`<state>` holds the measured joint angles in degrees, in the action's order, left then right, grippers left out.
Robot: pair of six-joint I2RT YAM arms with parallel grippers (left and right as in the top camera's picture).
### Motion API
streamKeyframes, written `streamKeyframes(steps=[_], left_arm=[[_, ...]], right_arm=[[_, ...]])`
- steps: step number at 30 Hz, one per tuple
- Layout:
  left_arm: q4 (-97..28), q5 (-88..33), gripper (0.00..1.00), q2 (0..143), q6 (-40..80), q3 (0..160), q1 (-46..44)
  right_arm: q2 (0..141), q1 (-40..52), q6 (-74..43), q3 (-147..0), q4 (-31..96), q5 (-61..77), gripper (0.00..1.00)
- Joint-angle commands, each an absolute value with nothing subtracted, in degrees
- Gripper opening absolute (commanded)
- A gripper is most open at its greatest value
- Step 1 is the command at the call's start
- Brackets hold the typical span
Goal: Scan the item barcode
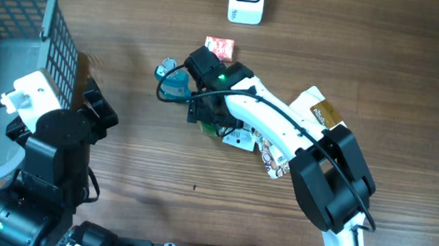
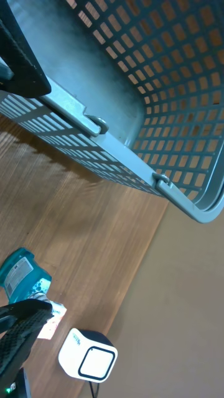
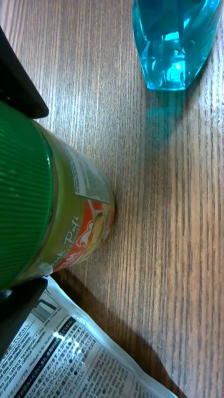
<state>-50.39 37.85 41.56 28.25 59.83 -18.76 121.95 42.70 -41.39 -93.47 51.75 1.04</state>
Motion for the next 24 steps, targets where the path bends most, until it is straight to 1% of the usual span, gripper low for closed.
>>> streamKeyframes(steps=[1,6,17,20,23,24], left_arm=[[-50.74,38.02,1.00,41.23,29.26,59.79,-18.41],[-50.85,38.02,1.00,41.23,29.23,59.79,-18.41],[-50.87,38.02,1.00,41.23,29.23,59.79,-18.41],[-51.03,38.02,1.00,41.23,29.23,59.79,-18.41],[-51.24,38.02,1.00,41.23,29.23,59.79,-18.41],[-51.24,38.02,1.00,41.23,29.23,59.79,-18.41]], right_arm=[[123.24,42.78,-41.98,-93.12,51.72,0.86,0.75],[123.24,42.78,-42.54,-93.12,52.47,0.84,0.72],[123.24,42.78,-55.18,-93.12,55.83,0.86,0.71],[123.24,42.78,-59.37,-93.12,56.60,0.89,0.74],[123.24,42.78,-59.05,-93.12,56.36,0.80,0.84],[123.24,42.78,-58.19,-93.12,56.14,0.80,0.85]])
